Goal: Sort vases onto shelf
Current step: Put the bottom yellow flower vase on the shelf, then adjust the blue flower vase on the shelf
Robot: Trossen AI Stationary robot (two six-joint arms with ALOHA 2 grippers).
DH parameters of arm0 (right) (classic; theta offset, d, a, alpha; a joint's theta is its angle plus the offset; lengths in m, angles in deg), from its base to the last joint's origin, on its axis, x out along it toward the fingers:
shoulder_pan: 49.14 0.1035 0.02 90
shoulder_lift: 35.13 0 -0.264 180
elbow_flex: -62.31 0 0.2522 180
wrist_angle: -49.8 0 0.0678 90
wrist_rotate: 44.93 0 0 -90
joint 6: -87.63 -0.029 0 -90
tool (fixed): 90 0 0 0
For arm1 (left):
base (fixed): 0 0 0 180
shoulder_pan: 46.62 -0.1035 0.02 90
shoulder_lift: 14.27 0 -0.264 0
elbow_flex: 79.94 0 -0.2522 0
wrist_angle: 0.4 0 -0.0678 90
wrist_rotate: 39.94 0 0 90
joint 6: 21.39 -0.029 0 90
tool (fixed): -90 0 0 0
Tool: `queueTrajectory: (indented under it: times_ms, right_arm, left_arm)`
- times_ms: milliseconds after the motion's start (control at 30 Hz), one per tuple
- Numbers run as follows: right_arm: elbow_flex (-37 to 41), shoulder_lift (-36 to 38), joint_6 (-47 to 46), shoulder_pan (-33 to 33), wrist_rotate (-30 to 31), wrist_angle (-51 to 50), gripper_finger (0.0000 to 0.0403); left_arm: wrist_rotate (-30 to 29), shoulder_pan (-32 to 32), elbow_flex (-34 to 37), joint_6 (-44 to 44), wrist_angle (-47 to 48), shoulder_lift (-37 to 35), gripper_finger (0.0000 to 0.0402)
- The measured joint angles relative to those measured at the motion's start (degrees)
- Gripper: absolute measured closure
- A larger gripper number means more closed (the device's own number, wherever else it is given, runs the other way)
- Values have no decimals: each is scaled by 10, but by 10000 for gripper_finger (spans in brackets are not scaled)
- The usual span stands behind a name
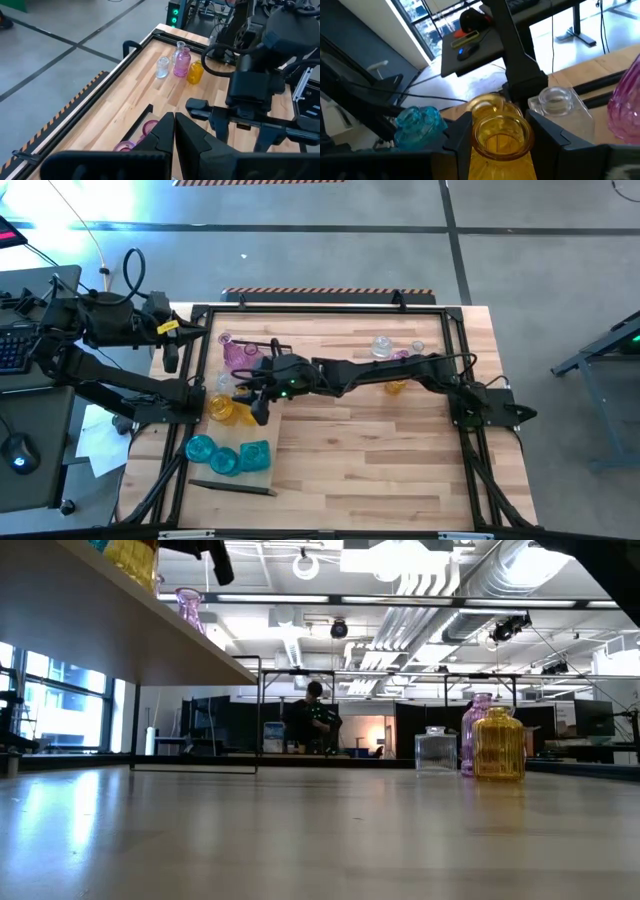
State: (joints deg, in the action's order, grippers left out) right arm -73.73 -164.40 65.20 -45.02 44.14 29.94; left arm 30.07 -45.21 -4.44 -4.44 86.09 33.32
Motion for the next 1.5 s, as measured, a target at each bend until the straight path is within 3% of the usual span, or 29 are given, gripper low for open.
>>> queueTrajectory:
  times_ms: [400, 733, 1100, 1267, 1433, 1500]
  right_arm:
    - [2, -1, 0, 5, -37, -29, 272]
    - [2, -1, -7, 8, -36, -24, 214]
    - [2, -1, -11, 8, -36, -23, 206]
    - [-33, -1, 18, 8, -27, -26, 206]
    - [-123, -1, 69, 5, 5, -120, 206]
    - [-114, 19, 70, 5, 25, -138, 206]
  left_arm:
    - [-1, 0, 0, -1, 0, 0, 396]
    - [-2, 0, 0, -1, 0, 0, 396]
    - [-2, 0, 0, 2, 0, 0, 396]
    - [-2, 0, 0, 5, 0, 0, 396]
    - [-2, 0, 0, 5, -1, 0, 396]
    - [-2, 0, 0, 5, 0, 0, 396]
